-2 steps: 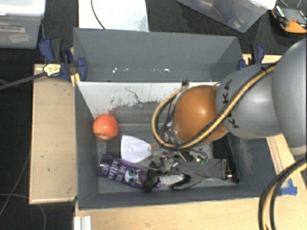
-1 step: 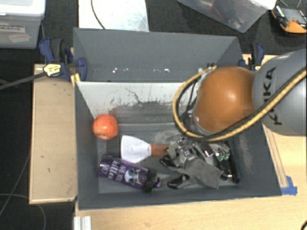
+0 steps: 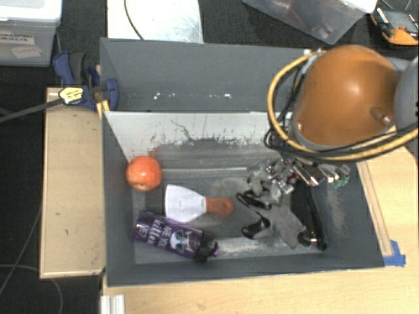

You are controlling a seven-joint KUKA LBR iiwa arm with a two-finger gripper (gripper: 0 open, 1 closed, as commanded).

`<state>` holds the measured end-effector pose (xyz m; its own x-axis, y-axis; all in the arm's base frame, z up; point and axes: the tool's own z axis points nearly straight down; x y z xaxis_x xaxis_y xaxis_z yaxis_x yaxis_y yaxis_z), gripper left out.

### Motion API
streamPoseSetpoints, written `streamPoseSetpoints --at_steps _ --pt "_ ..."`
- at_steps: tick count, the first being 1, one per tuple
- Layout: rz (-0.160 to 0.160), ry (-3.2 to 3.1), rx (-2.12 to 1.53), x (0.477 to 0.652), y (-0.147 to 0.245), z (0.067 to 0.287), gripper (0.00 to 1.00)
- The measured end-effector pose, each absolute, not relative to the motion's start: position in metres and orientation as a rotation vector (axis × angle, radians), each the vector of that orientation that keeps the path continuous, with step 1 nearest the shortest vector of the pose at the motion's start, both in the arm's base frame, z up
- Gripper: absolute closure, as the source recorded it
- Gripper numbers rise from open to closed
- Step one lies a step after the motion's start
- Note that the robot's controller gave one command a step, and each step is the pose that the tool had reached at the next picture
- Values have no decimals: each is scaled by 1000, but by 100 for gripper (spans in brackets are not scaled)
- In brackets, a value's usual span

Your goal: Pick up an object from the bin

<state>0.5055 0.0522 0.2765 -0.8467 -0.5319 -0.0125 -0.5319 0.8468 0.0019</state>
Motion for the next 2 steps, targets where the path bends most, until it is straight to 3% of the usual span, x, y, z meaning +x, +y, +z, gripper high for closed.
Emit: streamPoseSetpoints --at_steps 1,2 --pt "10 3041 -758 499 76 405 100" --pt "12 3058 -685 501 66 293 100"
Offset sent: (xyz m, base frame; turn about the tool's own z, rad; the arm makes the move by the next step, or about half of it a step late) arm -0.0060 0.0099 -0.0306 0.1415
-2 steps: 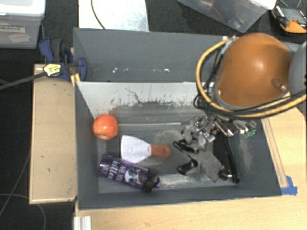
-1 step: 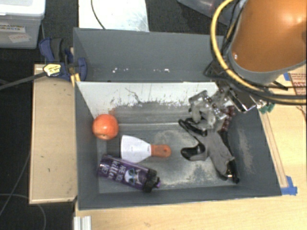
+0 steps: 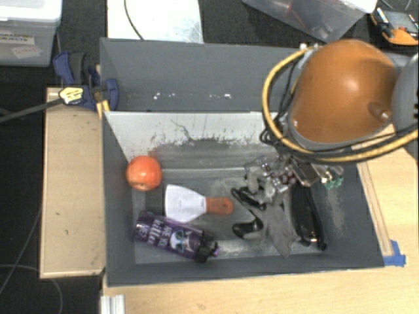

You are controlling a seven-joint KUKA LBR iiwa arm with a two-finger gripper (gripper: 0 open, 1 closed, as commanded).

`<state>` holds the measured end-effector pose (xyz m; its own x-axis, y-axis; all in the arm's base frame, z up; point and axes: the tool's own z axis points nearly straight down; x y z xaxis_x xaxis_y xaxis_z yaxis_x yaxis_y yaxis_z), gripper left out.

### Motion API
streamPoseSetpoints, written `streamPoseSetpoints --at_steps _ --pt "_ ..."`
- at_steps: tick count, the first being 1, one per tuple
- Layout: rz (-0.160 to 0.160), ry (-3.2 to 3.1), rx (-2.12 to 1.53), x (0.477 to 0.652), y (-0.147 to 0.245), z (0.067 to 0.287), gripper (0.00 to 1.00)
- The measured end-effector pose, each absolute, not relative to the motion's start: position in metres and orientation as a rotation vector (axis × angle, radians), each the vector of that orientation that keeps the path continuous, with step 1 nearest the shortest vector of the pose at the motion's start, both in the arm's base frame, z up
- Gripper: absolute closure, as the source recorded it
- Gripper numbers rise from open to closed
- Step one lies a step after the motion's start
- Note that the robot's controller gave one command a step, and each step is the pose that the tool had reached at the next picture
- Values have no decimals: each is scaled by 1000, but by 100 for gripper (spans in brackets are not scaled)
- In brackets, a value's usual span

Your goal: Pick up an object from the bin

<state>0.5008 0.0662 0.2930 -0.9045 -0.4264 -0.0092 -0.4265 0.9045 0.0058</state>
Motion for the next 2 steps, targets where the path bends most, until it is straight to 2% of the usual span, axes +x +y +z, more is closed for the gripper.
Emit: streamPoseSetpoints --at_steps 1,2 --pt "4 3021 -736 538 42 379 100" --pt "6 3028 -697 531 45 357 100"
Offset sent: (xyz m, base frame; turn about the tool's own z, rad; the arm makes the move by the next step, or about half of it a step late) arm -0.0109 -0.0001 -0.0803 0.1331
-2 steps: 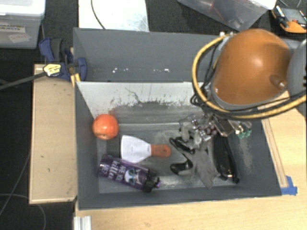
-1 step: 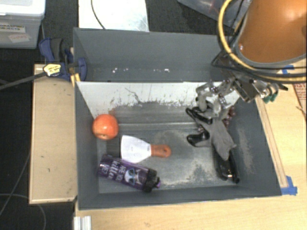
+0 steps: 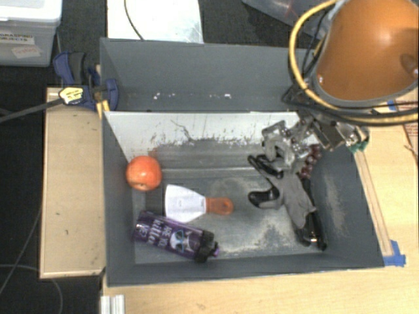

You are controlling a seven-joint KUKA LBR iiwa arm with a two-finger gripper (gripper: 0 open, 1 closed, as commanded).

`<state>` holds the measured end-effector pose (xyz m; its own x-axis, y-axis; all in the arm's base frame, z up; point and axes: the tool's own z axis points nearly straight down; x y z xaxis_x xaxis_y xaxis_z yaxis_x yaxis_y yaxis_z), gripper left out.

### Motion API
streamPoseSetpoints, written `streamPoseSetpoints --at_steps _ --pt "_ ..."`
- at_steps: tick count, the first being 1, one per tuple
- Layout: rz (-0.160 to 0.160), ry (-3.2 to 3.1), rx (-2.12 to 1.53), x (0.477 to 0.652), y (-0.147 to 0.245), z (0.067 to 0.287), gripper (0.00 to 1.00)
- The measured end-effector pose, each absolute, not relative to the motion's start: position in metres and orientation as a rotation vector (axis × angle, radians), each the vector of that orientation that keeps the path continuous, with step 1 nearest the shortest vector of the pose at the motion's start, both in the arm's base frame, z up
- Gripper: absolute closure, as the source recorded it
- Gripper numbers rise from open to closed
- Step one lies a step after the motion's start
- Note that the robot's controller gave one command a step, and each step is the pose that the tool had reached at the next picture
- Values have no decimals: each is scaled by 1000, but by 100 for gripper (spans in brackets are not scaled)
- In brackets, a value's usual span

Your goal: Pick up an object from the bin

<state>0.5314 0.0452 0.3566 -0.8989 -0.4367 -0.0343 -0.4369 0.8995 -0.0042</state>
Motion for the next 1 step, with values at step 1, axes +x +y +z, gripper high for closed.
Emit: streamPoseSetpoints --at_steps 1 --pt "-8 2886 -1129 526 5 353 100"
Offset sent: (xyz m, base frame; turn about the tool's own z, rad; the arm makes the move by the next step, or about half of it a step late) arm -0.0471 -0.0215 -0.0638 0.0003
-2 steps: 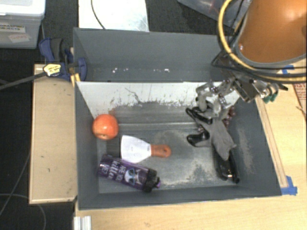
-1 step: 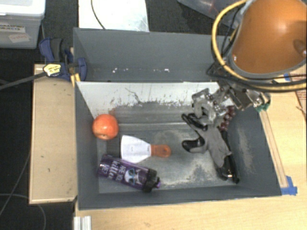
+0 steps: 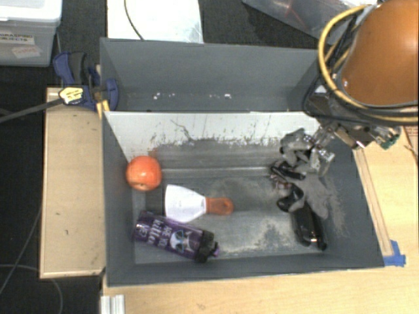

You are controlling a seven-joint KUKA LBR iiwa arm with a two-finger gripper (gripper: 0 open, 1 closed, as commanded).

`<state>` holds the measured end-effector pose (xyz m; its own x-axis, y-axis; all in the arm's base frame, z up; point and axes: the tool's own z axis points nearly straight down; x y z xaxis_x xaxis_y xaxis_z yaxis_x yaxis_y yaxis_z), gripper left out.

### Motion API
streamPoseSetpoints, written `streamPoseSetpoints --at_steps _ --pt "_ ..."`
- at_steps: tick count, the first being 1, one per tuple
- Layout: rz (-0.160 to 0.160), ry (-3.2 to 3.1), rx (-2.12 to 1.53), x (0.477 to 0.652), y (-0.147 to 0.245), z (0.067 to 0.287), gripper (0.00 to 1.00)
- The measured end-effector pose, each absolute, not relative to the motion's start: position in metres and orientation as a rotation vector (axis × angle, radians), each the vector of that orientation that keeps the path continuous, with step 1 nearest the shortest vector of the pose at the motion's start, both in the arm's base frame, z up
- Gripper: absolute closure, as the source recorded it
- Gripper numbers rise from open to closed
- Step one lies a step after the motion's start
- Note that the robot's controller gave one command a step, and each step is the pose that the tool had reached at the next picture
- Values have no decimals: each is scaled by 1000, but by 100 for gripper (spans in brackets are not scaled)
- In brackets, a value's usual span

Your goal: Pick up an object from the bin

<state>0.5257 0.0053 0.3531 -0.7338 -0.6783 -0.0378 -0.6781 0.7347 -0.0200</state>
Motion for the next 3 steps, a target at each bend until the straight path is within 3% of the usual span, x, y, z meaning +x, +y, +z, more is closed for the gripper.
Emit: streamPoseSetpoints --at_steps 2,3 --pt "2 2968 -906 524 18 337 100" --pt "-4 2876 -1154 560 27 360 100"
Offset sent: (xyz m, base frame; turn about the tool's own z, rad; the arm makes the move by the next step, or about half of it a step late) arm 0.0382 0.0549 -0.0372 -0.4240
